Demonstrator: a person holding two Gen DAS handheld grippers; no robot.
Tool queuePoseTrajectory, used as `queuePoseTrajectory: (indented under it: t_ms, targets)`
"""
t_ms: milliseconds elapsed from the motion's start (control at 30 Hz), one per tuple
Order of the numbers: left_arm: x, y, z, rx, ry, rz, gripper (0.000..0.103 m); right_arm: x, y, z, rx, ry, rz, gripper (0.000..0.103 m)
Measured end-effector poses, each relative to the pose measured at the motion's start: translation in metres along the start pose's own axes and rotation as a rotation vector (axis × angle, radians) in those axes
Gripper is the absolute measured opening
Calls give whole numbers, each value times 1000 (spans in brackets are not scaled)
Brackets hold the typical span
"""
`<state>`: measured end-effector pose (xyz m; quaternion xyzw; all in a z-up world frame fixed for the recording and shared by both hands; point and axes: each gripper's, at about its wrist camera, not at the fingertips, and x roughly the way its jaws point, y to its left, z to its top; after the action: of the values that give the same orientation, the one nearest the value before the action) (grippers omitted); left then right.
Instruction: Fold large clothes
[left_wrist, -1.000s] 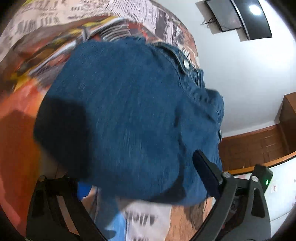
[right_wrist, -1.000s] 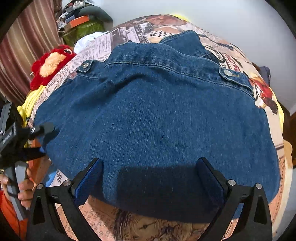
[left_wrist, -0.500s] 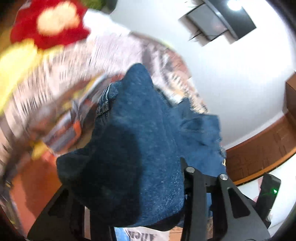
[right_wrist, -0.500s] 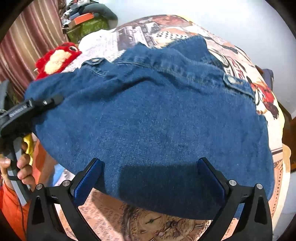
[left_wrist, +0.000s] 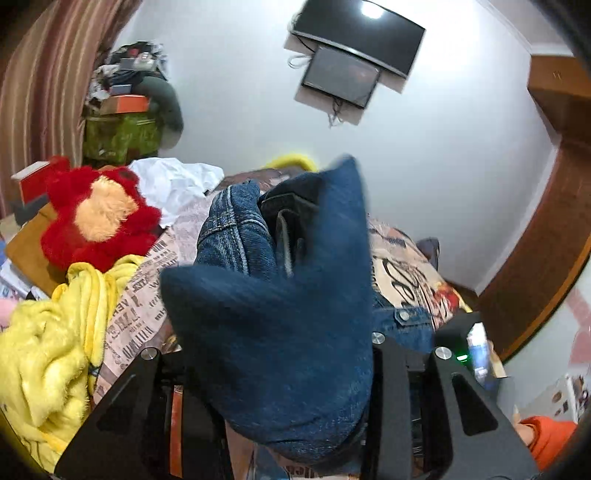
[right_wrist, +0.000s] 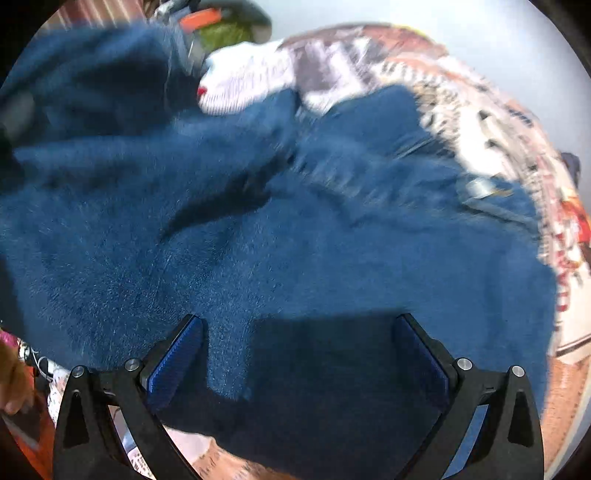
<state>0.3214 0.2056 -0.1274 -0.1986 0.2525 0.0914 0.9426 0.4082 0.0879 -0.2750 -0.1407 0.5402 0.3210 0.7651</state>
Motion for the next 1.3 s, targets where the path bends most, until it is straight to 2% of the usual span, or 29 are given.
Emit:
queuePoseTrajectory:
  t_ms: [133,233,333,433,600,700,800,900,1033,1133,1233,1300]
  targets:
    - [22,-11,-6,36,57,47,37,14,6,-4,-35,18,-28,103]
    - [35,-21,-2,74,114,62,37,5,5,-7,-93,60,12,103]
    - [35,-35,2,113,121,57,37,-17,-17,-18,-17,57,53,103]
    - [37,-57,11,138,112,47,37,-50,-50,-32,56,16,73,103]
    - [41,-109,23,201,81,-5,35,-104,-108,-61,172,-66,18,103]
    - [44,-153,20,286,52,-51,34,-133,-148,-83,245,-94,-9,103]
    - [50,-189,4,379,57,-85,34,-153,-167,-102,299,-109,-29,103]
    - [59,-219,-25,480,92,-115,34,-171,-187,-127,360,-121,-41,103]
    - [67,-246,-77,639,184,-170,34,-183,-205,-152,417,-132,-49,103]
    - [68,-253,-109,736,255,-187,34,-187,-213,-167,456,-135,-51,103]
    - [66,-250,-131,774,312,-191,35,-189,-218,-177,494,-134,-36,103]
    - [61,-245,-139,776,336,-199,42,-190,-219,-181,507,-137,-24,103]
